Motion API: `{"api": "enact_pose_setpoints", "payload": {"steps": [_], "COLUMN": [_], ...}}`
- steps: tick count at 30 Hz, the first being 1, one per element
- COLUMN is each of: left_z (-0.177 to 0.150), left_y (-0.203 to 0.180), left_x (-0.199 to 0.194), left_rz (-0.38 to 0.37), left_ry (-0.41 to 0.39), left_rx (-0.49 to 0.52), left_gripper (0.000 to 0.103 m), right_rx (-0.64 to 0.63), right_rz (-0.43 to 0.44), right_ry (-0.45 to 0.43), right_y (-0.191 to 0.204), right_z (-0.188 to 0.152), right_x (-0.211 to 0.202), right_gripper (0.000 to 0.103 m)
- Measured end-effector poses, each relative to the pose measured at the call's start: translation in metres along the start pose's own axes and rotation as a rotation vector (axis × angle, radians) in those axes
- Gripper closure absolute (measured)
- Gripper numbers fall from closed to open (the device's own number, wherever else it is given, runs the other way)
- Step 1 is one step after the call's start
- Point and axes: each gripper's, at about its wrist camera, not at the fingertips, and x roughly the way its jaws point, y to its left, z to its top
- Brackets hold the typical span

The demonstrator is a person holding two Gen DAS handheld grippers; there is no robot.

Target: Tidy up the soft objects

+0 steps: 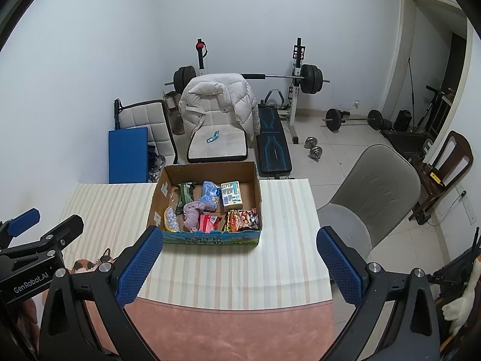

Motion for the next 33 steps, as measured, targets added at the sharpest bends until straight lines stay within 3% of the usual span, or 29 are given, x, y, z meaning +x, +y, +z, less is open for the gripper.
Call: {"api": "enact_pose_setpoints", "payload": {"steps": [33], "left_z": [0.004], "left_y": [0.001], "left_x": [-0.002], "left_rz": [-0.006], "left_ry": [-0.005], "left_rx": [0.005], "left_gripper": [0.004], "right_rx": [0.016], "right_rz": [-0.011], "right_ry": [-0.018], "right_y": [0.008], "right_z": [0.005], "right_x": [-0.017], "right_gripper": [0.0]}}
